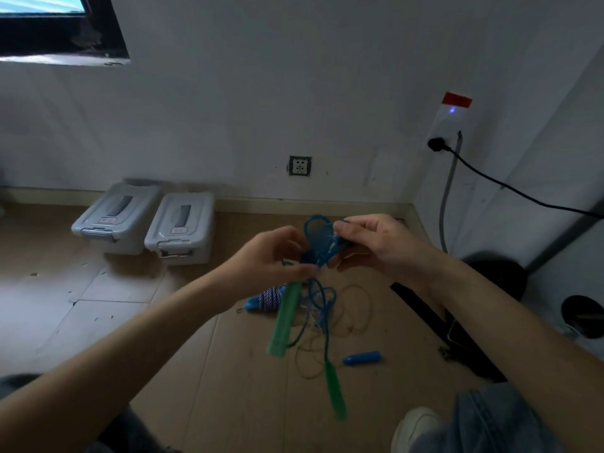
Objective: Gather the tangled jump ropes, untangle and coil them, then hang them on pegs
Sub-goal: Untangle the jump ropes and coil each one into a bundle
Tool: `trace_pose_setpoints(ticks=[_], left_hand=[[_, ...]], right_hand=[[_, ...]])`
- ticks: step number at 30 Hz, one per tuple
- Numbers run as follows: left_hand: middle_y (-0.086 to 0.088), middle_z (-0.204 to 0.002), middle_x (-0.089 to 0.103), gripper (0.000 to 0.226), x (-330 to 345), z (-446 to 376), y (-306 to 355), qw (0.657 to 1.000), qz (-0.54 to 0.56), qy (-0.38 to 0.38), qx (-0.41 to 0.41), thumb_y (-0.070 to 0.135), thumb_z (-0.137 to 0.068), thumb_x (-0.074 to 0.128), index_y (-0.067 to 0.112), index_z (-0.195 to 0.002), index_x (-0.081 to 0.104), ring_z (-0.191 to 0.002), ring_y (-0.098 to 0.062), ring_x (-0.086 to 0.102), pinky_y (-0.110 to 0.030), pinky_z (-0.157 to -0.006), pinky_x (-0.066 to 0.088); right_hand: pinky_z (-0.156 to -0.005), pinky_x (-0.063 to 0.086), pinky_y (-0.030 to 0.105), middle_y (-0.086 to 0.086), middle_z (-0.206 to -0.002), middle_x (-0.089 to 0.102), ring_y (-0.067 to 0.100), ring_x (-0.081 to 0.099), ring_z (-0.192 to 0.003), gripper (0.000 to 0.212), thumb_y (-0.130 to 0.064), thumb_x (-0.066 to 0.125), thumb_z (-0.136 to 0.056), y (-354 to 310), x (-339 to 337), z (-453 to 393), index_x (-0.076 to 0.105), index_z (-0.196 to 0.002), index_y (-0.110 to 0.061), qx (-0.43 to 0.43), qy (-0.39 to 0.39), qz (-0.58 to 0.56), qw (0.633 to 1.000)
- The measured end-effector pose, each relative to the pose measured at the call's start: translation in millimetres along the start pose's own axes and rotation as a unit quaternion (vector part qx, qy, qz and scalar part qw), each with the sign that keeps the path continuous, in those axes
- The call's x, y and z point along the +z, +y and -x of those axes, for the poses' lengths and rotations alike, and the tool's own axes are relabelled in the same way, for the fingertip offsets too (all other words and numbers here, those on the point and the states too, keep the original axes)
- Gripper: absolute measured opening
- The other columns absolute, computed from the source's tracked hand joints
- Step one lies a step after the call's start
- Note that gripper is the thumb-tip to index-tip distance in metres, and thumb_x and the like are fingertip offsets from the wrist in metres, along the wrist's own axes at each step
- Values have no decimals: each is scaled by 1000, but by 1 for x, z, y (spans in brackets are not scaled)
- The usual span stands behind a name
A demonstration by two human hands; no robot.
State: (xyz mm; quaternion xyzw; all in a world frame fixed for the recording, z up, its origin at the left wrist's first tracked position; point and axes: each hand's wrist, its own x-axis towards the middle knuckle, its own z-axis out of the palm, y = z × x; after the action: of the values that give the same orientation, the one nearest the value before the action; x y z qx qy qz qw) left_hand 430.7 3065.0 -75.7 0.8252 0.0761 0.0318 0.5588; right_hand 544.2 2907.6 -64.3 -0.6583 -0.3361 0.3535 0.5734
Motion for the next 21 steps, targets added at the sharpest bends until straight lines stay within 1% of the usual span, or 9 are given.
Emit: trace_pose_setpoints(ticks=[3,6,8,9,12,13,15,18,21], left_hand=[[-4,-83,71,11,-1,-6,-3,1000,29,12,-4,3,-79,65,13,-79,61,-83,-20,67,-29,-79,54],[-3,-84,72,6,-7,-6,-8,999,27,2,-34,4,-81,63,4,-86,63,-82,-17,67,-23,-75,54],[0,-81,72,7,-11,-5,-11,998,48,26,-41,3,-82,60,0,-88,60,-79,-13,68,-18,-68,55],[2,-76,72,3,-14,-4,-11,994,83,47,-49,3,-83,59,1,-86,59,-75,-10,69,-16,-63,54],[2,-69,70,6,-24,-4,-10,969,202,109,-90,5,-86,55,7,-83,59,-64,-9,68,-17,-55,53],[0,-70,70,6,-26,-5,-10,962,218,124,-104,5,-87,55,8,-85,60,-62,-10,67,-18,-53,53],[-3,-67,70,7,-29,-5,-12,951,245,142,-124,3,-87,54,6,-85,60,-56,-10,67,-18,-48,51],[-7,-66,70,8,-40,-4,-17,925,310,165,-147,1,-88,51,6,-84,54,-59,-14,69,-20,-50,54],[-6,-66,66,18,-54,-4,-20,898,369,200,-133,-1,-91,45,9,-78,51,-58,-15,69,-27,-53,57]], right_hand=[[-55,51,19,-5,-62,65,10,62,-57,32,-45,66,-67,-1,-9,2,66,-73,-14,-5,69,47,996],[-48,45,17,-12,-52,51,5,49,-45,39,-50,70,-57,0,-22,2,58,-69,-16,9,152,70,986],[-48,43,17,-13,-52,49,5,46,-45,41,-51,73,-54,-2,-27,4,58,-71,-16,24,142,65,988],[-48,42,17,-11,-54,52,6,46,-46,40,-49,74,-54,-2,-29,4,60,-72,-17,26,120,99,988],[-43,38,17,-5,-56,54,9,44,-45,16,-33,69,-77,-1,-24,5,65,-70,-19,-14,69,233,970],[-41,37,16,-9,-52,54,7,43,-41,19,-30,63,-84,2,-23,5,64,-69,-19,-26,79,227,970],[-38,37,16,-11,-41,45,6,40,-36,26,-29,54,-92,3,-26,5,59,-69,-17,-16,147,117,982],[-36,37,17,-13,-38,36,5,36,-35,29,-27,47,-97,0,-41,7,54,-72,-14,4,292,-33,956],[-36,37,16,-8,-43,35,8,36,-38,32,-25,39,-100,4,-50,10,53,-75,-13,18,349,-21,937]])
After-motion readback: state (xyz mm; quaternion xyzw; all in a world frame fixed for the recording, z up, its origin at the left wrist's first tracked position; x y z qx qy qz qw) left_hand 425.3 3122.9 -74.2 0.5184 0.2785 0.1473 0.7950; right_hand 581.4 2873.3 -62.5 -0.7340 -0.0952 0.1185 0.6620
